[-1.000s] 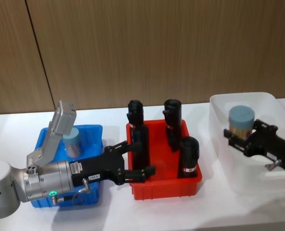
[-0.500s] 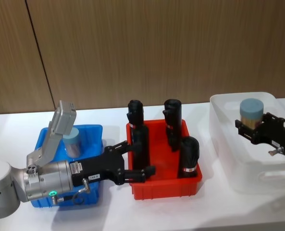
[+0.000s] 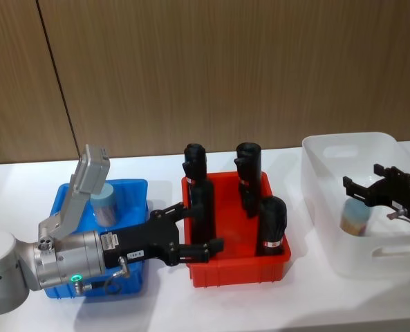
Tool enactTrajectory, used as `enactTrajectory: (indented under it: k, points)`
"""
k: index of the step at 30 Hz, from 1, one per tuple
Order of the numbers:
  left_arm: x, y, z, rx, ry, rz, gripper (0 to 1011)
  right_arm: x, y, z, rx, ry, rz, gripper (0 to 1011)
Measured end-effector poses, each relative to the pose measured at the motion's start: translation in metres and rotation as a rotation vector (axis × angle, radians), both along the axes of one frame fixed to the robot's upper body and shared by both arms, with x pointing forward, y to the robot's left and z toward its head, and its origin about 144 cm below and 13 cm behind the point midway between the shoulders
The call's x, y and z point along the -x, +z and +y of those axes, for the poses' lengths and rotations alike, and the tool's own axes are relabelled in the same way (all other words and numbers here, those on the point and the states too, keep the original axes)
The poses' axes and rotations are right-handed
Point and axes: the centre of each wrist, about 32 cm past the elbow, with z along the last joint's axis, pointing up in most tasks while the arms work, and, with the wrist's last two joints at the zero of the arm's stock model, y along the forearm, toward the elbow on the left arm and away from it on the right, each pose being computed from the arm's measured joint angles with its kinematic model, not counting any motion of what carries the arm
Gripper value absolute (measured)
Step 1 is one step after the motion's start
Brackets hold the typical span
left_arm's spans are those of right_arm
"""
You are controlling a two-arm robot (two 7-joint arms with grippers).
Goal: Pick the cotton swabs from the blue box and place them into the white box.
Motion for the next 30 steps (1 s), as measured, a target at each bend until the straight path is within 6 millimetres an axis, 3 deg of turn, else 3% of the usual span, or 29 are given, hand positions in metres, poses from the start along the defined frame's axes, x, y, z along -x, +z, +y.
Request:
enactTrajectory:
  k: [9,18,30]
  points:
    - [0.000,0.000,0.000,0.000,0.000,0.000,1004,-0.006,-0.005,-0.004,-0.004,-0.018,0.007,1001]
    - [0.003,-0.001,-0.003,-0.010,0.030,-0.007,1004,-0.004,-0.006,-0.001,-0.004,-0.017,0.000,1001]
    - [0.015,-0.004,-0.015,-0.049,0.147,-0.048,1004,0.023,-0.013,0.026,-0.014,0.000,-0.055,1001]
